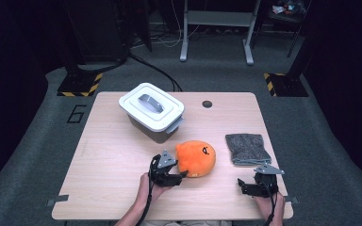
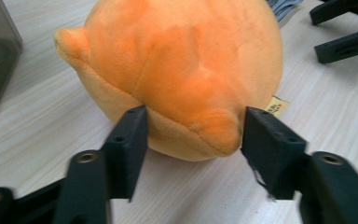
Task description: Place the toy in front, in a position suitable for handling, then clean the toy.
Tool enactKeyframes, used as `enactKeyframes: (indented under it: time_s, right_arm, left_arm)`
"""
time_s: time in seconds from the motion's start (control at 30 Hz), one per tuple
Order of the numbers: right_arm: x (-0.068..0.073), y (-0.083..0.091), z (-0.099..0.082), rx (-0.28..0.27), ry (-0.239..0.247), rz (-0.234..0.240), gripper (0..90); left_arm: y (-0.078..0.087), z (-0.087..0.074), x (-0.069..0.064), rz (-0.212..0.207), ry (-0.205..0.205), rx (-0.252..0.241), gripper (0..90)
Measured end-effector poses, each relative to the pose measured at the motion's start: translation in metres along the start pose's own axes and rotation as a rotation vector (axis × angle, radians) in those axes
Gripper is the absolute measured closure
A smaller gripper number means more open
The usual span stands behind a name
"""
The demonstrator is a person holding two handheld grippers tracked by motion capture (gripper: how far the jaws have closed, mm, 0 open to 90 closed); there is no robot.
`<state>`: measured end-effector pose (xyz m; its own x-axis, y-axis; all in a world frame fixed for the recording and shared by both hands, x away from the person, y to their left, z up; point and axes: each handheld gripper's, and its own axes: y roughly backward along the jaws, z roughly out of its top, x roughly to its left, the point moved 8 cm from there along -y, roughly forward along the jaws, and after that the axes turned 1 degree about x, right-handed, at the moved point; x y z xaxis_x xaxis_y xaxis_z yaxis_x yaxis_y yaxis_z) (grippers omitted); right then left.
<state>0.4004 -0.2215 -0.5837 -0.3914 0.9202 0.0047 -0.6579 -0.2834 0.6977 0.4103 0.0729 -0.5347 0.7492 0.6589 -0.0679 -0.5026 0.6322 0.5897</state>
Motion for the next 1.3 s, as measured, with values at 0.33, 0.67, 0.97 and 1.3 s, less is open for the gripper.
enactKeyframes:
  time_s: [0.33,0.67,0.97,1.3]
  right_arm:
    - [-0.002,0.004,0.003,-0.008,-0.019,0.022,8.9]
    - [-0.017,0.015,0.050,-0.068,-0.017,-0.005,10.1]
    - [-0.038,-0.027,0.081,-0.008,-0.043,-0.015,11.7]
    - [-0.050,-0.061,0.080,0.097,-0.067,-0.042,14.6]
  left_arm:
    - [-0.004,0.000,0.004,0.005,-0.012,0.012,65.6]
    - [-0.007,0.003,0.007,0.004,0.048,0.003,71.2]
    - [-0.015,0.009,0.004,0.004,0.059,-0.003,71.4]
    - [-0.020,0.015,0.001,-0.005,0.033,0.003,71.5]
